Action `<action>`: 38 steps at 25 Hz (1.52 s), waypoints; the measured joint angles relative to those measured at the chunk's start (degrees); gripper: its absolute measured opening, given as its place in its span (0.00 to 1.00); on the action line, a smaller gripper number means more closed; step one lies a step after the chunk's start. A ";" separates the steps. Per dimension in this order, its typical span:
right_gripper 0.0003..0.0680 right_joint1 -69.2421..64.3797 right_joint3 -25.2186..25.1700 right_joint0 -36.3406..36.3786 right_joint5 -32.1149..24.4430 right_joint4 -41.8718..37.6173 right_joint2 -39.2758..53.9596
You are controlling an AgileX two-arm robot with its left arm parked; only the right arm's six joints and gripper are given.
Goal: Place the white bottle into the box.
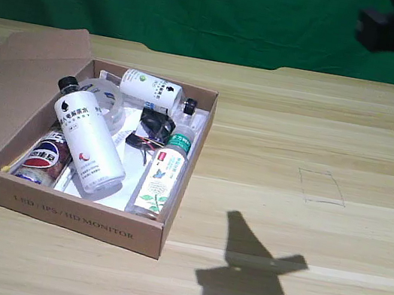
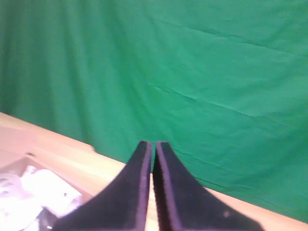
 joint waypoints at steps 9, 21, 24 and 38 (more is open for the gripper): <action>0.00 -24.43 16.39 -4.90 -15.17 14.97 20.04; 0.00 -43.67 46.30 -4.90 -39.08 25.48 27.86; 0.00 -43.66 47.26 -4.90 -39.19 28.73 27.86; 0.00 -43.66 47.38 -4.90 -39.38 29.35 27.86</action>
